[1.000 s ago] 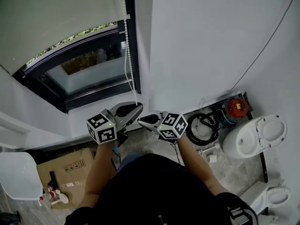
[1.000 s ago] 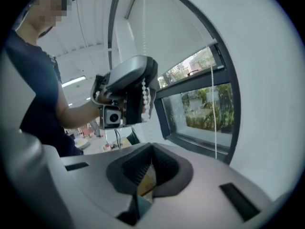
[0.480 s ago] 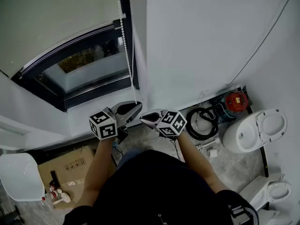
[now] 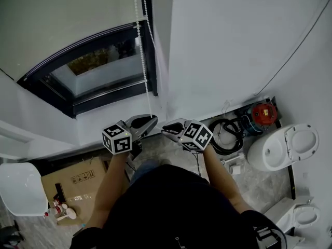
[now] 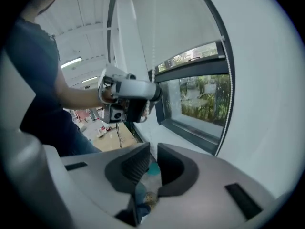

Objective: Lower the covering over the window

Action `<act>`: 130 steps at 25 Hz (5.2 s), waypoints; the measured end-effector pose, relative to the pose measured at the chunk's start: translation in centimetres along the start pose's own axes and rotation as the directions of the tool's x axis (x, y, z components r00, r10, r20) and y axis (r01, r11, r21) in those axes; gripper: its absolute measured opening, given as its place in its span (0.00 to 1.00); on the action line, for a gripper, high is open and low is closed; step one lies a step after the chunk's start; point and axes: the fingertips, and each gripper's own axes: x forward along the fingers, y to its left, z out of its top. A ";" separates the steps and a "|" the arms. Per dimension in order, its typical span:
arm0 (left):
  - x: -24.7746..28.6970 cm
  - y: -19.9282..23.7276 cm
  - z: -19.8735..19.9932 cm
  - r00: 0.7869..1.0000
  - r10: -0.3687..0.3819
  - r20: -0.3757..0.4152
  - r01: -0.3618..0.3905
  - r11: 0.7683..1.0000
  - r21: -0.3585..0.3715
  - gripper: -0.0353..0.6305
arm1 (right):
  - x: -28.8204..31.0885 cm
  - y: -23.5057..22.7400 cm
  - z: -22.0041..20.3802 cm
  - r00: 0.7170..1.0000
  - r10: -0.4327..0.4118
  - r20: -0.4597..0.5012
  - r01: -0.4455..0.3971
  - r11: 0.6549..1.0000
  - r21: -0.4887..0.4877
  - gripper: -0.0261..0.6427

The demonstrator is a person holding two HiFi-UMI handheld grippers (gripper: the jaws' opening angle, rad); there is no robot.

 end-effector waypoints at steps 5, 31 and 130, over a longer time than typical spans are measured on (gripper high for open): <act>0.0 -0.3 0.0 1.000 -0.018 0.018 0.019 1.000 -0.015 0.09 | -4.0 -0.8 6.1 0.977 -0.034 0.208 0.033 0.999 0.008 0.06; 0.8 -1.6 -0.6 0.998 -0.051 0.026 0.051 0.998 -0.024 0.09 | -8.2 -0.1 20.7 0.852 -0.043 0.521 0.073 0.997 -0.039 0.06; 2.3 -1.5 -2.0 0.995 -0.037 -0.091 0.039 0.999 0.024 0.09 | -4.2 0.0 3.4 0.965 -0.116 0.234 0.090 0.989 0.118 0.06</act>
